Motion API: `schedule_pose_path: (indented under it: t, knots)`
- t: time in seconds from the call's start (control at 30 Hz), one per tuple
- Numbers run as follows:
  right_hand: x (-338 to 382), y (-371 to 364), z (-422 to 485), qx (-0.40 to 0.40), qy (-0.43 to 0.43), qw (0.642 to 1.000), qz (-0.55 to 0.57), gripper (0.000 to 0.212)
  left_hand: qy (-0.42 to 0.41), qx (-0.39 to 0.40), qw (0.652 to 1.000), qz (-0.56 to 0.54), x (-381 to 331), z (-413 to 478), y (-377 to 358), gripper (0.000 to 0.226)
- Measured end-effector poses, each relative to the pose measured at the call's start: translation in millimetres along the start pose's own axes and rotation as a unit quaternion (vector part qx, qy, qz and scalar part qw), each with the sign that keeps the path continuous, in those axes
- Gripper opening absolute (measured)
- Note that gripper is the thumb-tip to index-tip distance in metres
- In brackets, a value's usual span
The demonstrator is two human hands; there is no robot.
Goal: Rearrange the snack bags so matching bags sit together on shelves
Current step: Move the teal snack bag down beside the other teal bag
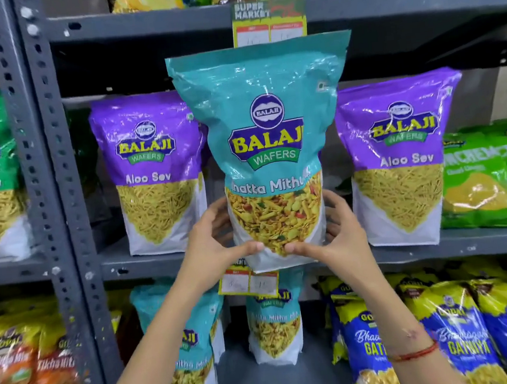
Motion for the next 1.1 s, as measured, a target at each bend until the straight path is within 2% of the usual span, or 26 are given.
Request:
schedule_pose_path:
  t: [0.07,0.23,0.37,0.7,1.1]
  knots:
    - [-5,7,-18,-0.003,-0.005,1.0,0.007,0.105,-0.009,0.002,1.0,-0.007,5,-16,-1,0.09]
    - [-18,23,-56,-0.043,-0.007,0.999,0.007,0.096,-0.042,-0.01,0.999,-0.005,14,-49,-4,0.077]
    - [-30,36,-80,-0.068,-0.022,0.997,0.004,0.094,-0.036,0.006,0.999,0.011,20,-70,-11,0.076]
    - [-109,41,-146,-0.057,-0.114,0.991,-0.025,0.087,0.068,0.062,0.995,0.047,102,-132,-31,0.087]
    - [-212,21,-204,-0.009,-0.236,0.969,-0.078,0.082,0.169,0.12,0.971,0.119,212,-182,-46,0.088]
Point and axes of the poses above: each hand's wrist, its own z-axis towards the middle knuckle, its own y-axis out of the back of the hand, x = y × z, the point moved 8 cm from there along z, towards the middle knuckle, and after that the axes turned 13 degrees about -x, right-handed, at the moved point
